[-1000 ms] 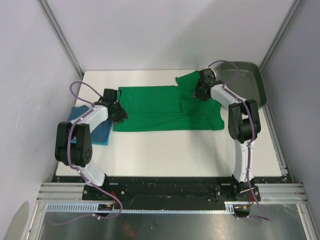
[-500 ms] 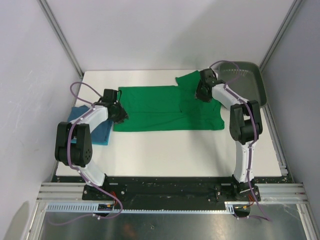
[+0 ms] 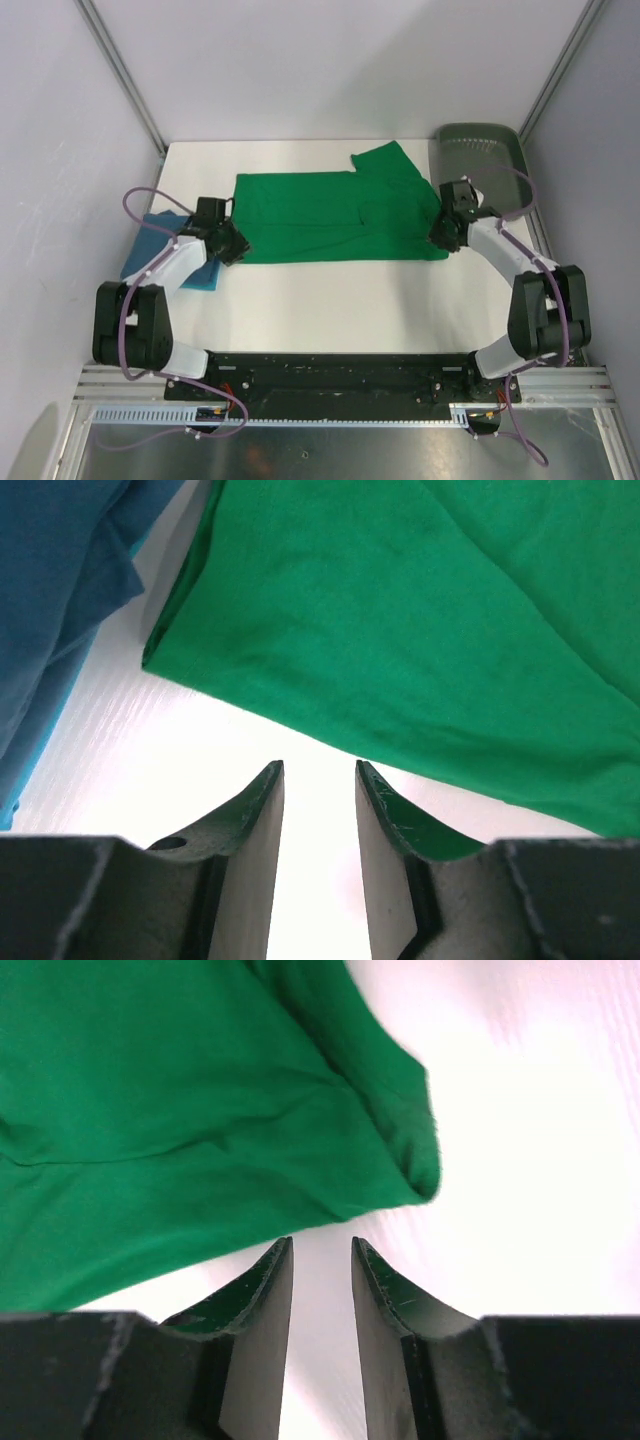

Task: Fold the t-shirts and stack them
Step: Fold the flattened tshirt in 1/3 of the way

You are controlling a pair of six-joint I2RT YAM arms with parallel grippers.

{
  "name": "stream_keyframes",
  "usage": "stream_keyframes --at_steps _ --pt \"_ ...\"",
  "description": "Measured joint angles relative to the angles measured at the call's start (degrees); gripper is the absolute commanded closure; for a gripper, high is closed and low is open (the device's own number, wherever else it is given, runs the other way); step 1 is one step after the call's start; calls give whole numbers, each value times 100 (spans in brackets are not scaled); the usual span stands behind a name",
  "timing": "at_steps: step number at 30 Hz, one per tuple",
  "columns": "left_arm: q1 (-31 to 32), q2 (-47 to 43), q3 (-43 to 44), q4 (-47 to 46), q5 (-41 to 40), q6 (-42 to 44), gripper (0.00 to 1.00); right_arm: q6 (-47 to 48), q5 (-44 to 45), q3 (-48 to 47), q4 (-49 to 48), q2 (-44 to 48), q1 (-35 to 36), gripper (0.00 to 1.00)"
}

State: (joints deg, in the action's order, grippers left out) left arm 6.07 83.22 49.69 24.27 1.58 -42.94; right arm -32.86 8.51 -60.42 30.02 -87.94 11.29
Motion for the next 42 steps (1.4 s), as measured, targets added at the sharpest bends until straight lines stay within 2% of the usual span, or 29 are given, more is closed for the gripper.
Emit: stream_keyframes --at_steps 6,10,19,34,36,42 --pt "-63 -496 -358 -13 -9 -111 61 -66 -125 874 -31 549 -455 65" --pt "-63 -619 -514 -11 -4 -160 61 -105 -197 1086 -181 566 -603 63" --pt "-63 -708 -632 -9 -7 -164 61 -149 -396 1241 -824 308 -785 61" --pt "-96 -728 -758 -17 -9 -162 61 -166 -595 1270 -1353 -184 -1040 61" --pt "-107 -728 -787 -15 -13 -162 60 -166 -597 1274 -1401 -216 -1045 64" --pt "-286 -868 -1027 -17 -118 -166 59 -166 -590 1274 -1539 -326 -1056 84"
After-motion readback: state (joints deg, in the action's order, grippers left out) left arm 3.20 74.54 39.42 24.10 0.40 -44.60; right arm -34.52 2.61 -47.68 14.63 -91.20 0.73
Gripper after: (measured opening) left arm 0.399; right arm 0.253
